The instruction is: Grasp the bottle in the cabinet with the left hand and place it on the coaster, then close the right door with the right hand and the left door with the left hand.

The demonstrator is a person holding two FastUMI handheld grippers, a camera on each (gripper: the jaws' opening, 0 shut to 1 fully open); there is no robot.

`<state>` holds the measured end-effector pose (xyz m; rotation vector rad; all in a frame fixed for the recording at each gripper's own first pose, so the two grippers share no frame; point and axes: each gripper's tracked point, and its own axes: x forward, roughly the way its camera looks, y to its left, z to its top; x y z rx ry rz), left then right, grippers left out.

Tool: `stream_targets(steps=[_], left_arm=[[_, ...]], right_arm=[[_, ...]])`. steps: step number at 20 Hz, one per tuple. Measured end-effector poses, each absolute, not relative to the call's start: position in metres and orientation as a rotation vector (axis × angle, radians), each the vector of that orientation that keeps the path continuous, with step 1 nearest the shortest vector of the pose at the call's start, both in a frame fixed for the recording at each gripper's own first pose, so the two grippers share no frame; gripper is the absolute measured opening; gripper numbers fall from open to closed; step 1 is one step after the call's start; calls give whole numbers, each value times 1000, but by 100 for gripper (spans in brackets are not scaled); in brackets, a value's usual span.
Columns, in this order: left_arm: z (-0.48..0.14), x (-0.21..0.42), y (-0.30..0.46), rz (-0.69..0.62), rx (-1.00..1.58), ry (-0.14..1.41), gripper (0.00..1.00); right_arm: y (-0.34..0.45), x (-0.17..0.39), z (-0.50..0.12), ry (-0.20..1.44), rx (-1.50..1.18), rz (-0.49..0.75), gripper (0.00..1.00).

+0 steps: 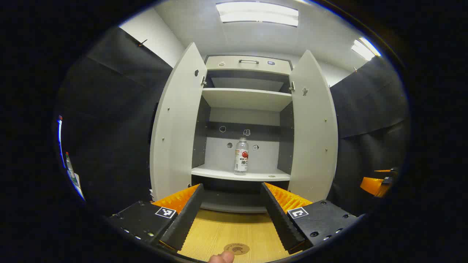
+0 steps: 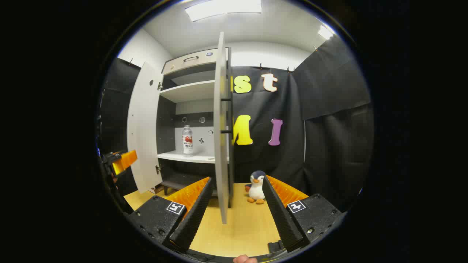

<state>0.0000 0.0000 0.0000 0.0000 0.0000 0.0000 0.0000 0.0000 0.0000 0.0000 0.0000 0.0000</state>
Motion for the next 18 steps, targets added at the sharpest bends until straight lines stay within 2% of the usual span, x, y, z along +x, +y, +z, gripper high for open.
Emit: stream_targets(steps=[2,18], left_arm=[[-3,7,9,7,39,1,95],[-4,35,43,-12,50,-57,95]], right_arm=[[0,6,0,-3,4,-11,84],[41,35,9,-61,21,-4,84]])
